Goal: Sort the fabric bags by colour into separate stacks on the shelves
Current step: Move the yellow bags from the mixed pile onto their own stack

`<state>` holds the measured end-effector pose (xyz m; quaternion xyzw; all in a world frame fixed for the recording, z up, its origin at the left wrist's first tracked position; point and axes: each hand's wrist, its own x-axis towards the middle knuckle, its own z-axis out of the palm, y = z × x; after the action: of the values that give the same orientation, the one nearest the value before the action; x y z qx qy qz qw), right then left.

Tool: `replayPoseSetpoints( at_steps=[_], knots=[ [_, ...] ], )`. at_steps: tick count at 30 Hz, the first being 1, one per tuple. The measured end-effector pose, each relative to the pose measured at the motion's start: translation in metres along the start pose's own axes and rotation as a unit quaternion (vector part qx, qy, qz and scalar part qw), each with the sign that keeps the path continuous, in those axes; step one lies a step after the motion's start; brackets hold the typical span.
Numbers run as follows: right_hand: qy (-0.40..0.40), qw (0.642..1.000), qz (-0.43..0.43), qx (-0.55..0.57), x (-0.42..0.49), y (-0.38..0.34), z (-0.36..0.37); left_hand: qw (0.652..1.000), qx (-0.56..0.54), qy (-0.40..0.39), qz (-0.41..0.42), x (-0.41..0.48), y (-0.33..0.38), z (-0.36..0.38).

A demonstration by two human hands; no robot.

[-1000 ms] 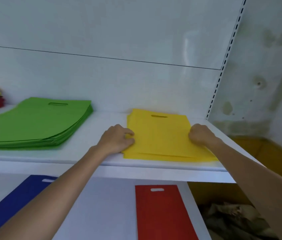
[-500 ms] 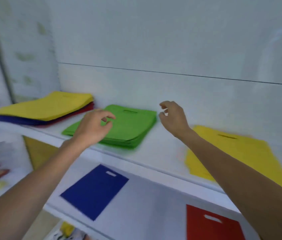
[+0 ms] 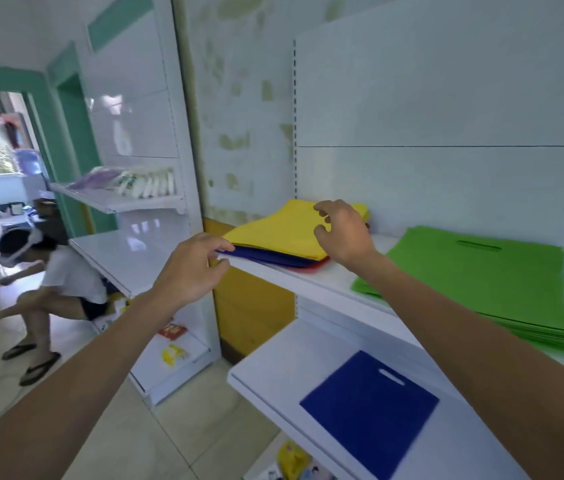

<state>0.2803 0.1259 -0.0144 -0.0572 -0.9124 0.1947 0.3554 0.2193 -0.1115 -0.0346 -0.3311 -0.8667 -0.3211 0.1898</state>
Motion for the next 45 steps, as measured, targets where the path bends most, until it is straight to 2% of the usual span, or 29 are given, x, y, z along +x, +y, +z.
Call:
replayPoseSetpoints(
  at_steps=[4,9,13,20,23,30,33,35,37,42,45],
  knots=[
    [-0.02,1.0,0.003,0.005,0.017,-0.017,0.043,1.0,0.001,-0.025,-0.002,0.017,-0.045,-0.004],
    [-0.004,1.0,0.003,-0.004,0.061,-0.022,0.071,1.0,-0.02,-0.019,-0.006,0.055,-0.086,0.008],
    [-0.01,1.0,0.008,-0.015,0.103,-0.01,0.095,0.999,-0.04,-0.025,-0.003,0.097,-0.108,0.021],
    [-0.001,0.997,0.065,-0.032,0.168,0.015,0.125,0.997,-0.067,-0.023,0.018,0.172,-0.146,0.036],
    [0.005,0.995,0.083,-0.06,0.178,0.03,0.131,0.996,-0.063,-0.055,0.018,0.201,-0.16,0.057],
    [0.088,0.964,0.222,-0.12,0.173,0.077,0.111,0.974,-0.133,-0.181,0.024,0.269,-0.169,0.122],
    [0.071,0.914,0.362,-0.171,0.16,0.09,0.107,0.961,-0.14,-0.238,0.003,0.285,-0.161,0.147],
    [0.033,0.868,0.456,-0.195,0.145,0.097,0.116,0.966,-0.128,-0.223,0.0,0.294,-0.16,0.159],
    [0.026,0.841,0.504,-0.193,0.13,0.1,0.13,0.971,-0.121,-0.209,0.001,0.301,-0.16,0.165],
    [0.095,0.835,0.472,-0.265,0.124,0.095,0.14,0.981,-0.156,-0.115,0.0,0.294,-0.161,0.175],
    [0.124,0.844,0.436,-0.286,0.124,0.092,0.141,0.982,-0.177,-0.066,0.006,0.288,-0.161,0.173]
  ],
)
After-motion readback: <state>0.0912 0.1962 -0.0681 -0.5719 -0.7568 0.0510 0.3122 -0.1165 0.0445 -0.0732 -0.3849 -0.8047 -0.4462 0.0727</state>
